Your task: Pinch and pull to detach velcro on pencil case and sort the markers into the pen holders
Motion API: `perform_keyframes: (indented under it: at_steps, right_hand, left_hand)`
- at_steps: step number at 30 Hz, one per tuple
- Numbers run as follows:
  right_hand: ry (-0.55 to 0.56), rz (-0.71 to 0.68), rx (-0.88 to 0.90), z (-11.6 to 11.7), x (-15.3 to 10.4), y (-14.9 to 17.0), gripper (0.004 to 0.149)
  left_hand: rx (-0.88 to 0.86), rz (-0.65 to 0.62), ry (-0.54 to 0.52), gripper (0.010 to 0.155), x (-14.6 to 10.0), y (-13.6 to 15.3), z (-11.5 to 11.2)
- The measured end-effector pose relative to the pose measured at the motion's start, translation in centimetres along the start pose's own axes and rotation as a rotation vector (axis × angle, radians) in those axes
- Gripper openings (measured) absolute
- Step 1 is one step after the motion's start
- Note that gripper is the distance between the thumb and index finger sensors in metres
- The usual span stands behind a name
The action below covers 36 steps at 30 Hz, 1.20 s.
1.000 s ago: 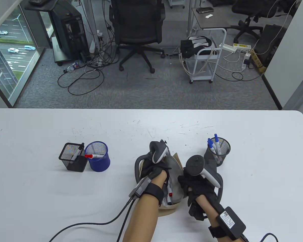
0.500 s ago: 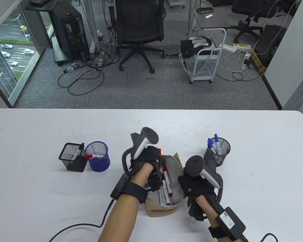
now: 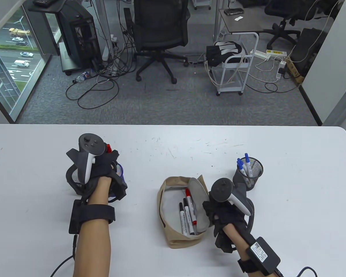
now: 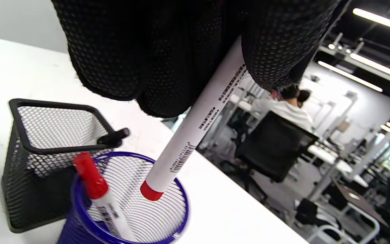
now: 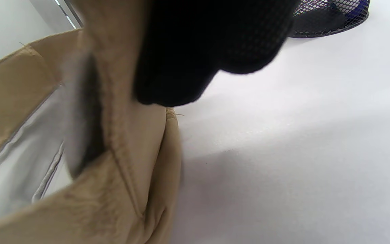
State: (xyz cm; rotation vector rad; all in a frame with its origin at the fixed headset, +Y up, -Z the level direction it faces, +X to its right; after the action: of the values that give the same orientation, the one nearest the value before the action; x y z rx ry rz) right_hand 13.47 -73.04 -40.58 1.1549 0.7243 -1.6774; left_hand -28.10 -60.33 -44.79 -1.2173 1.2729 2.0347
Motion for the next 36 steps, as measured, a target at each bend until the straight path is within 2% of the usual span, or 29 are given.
perform_keyframes:
  at_steps: [4,7,12,17,22,25,29,32,36]
  right_hand:
    - [-0.001,0.0,0.0,0.0,0.0,0.0,0.057]
    - [-0.001,0.001,0.001,0.0,0.0,0.0,0.057]
    - [-0.003,0.001,0.003,0.0,0.0,0.0,0.057]
    - [-0.001,-0.001,0.001,0.0,0.0,0.0,0.057]
    - [0.0,-0.001,0.002,0.0,-0.1,0.0,0.057]
    - [0.001,-0.001,-0.001,0.0,0.0,0.0,0.057]
    - [-0.002,-0.002,0.003,0.0,0.0,0.0,0.057]
    - [-0.004,-0.002,0.004,0.0,0.0,0.0,0.057]
    - [-0.006,-0.004,0.006,0.0,0.0,0.1,0.057]
  left_hand:
    - [-0.045,0.001,0.023,0.058,0.4,1.0,-0.8]
    - [-0.024,-0.013,0.022,0.06,0.3,0.3,-0.6]
    - [0.017,-0.066,0.039,0.057,-1.1,-2.5,-0.1]
    - [0.029,-0.156,0.185,0.055,-4.1,-6.9,-2.4]
    - [0.089,-0.227,0.414,0.056,-8.2,-11.3,-7.6]
    - [0.166,-0.22,0.551,0.057,-10.2,-12.7,-12.2]
    - [0.261,-0.165,0.674,0.059,-11.3,-12.6,-17.9]
    - [0.343,-0.106,0.715,0.061,-11.4,-11.7,-21.7]
    - [0.433,-0.047,0.742,0.064,-11.3,-10.7,-25.3]
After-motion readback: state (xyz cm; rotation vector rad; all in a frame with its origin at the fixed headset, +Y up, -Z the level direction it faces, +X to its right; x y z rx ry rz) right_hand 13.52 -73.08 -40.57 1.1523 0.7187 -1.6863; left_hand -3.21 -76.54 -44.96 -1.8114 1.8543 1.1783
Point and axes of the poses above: the tracker on the back of each hand, its own y axis roughly to the little-finger side, its own x axis roughly from the wrist to the fingertips, z = x × y, the point moved 5 cm from there along x, roughly from the wrist to the fingertips, and after that the axes turned 1 degree about -z, right-handed, at the moved point
